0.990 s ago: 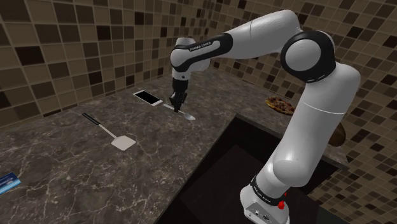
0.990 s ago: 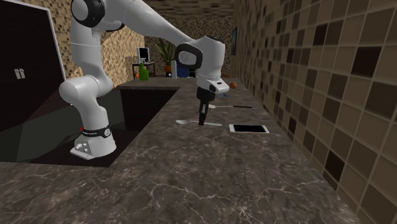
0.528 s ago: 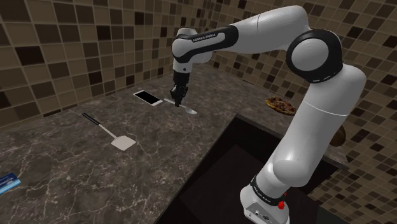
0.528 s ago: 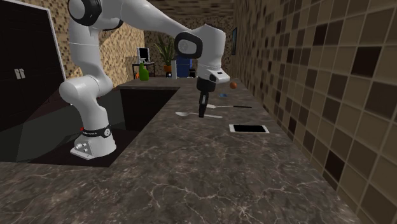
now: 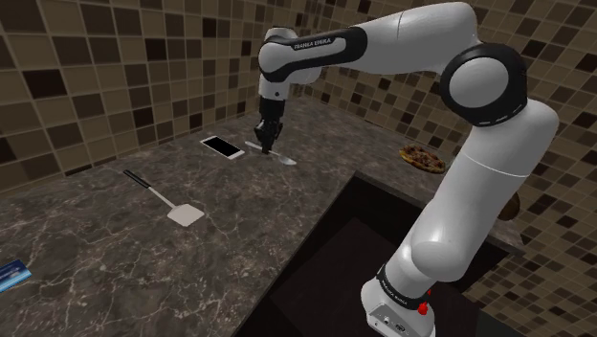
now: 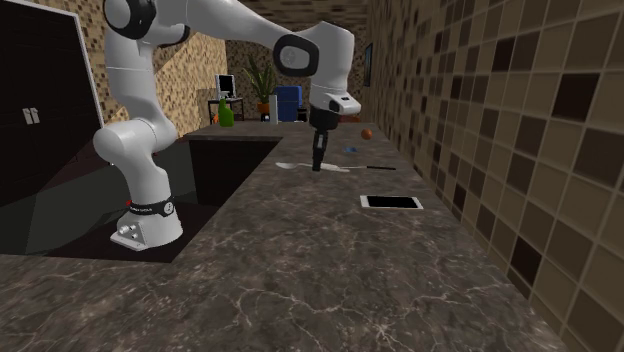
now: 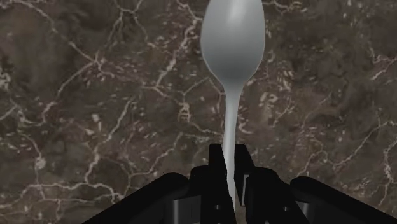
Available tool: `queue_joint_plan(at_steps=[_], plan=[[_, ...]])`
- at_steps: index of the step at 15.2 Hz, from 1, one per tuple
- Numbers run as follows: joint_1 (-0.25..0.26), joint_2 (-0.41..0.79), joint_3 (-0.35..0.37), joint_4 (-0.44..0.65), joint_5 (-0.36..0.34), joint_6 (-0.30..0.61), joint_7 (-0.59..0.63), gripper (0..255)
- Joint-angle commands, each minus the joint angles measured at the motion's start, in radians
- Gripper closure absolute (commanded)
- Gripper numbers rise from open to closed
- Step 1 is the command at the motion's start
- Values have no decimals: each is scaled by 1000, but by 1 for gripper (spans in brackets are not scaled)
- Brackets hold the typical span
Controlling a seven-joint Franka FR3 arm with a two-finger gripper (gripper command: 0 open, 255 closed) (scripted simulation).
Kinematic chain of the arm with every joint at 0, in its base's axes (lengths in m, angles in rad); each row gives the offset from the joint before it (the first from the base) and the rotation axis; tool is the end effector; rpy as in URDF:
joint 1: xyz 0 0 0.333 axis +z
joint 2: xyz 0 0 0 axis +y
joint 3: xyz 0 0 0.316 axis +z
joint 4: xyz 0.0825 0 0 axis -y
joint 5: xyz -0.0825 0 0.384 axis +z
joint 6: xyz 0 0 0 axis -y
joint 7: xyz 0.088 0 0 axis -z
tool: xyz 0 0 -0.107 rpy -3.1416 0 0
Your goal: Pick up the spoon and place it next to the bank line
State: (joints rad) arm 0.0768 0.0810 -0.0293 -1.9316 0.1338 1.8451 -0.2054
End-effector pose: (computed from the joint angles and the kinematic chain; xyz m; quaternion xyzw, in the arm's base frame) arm 0.5583 0.0374 0.4321 -0.9894 -0.1021 0.0783 0.0678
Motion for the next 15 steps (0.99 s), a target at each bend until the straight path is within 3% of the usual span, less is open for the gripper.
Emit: queue_joint_plan(at_steps=[1, 15], plan=[[22, -17, 20, -24, 6, 12, 39, 255], [194, -46, 182, -69, 51, 77, 350, 255]])
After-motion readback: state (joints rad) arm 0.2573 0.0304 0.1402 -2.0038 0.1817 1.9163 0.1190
